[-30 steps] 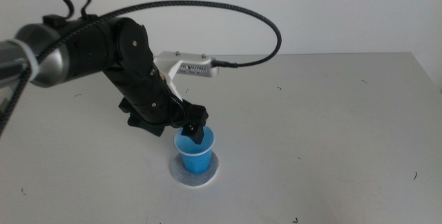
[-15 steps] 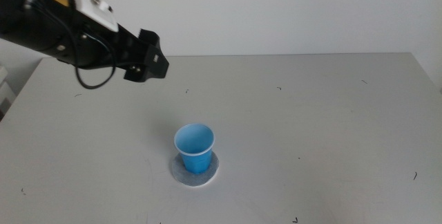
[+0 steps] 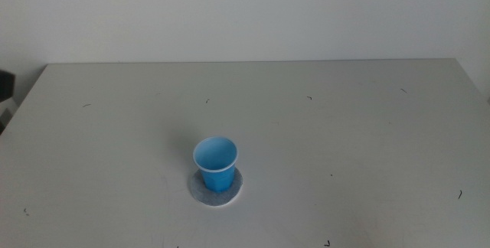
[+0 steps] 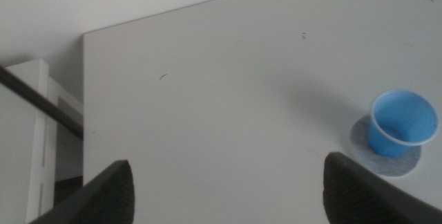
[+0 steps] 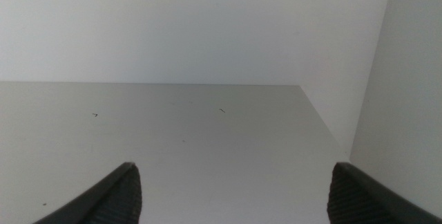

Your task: Place an empty cup on a cup mat.

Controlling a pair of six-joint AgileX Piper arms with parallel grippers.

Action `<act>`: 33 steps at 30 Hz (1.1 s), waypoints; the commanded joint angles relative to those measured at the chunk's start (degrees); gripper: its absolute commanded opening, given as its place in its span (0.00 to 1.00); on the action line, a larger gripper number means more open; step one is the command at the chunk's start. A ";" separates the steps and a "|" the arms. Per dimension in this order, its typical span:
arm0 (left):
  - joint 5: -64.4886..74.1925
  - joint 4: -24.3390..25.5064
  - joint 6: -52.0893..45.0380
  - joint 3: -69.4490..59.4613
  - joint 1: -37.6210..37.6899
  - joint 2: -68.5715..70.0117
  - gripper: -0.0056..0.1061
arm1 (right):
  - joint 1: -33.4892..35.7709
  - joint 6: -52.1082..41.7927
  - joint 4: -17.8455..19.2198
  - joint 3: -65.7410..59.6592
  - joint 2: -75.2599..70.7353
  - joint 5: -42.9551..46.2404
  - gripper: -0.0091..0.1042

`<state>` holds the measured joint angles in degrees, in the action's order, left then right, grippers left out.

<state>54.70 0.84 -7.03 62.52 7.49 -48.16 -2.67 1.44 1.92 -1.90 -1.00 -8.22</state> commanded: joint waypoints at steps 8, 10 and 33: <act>-26.21 -1.28 -0.53 -20.01 -7.70 17.73 0.99 | 0.11 -0.49 0.52 0.66 -1.10 4.44 0.91; -29.58 -1.60 -0.41 -24.88 -7.70 20.83 0.99 | 0.11 -0.49 0.52 0.66 -1.10 4.44 0.91; -34.58 -3.11 -0.17 -56.22 -7.70 49.79 0.99 | 0.11 -0.49 0.52 0.66 -1.10 4.44 0.91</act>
<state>24.83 -1.93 -7.90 5.33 -0.35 0.56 -2.67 1.44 1.92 -1.90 -1.00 -8.22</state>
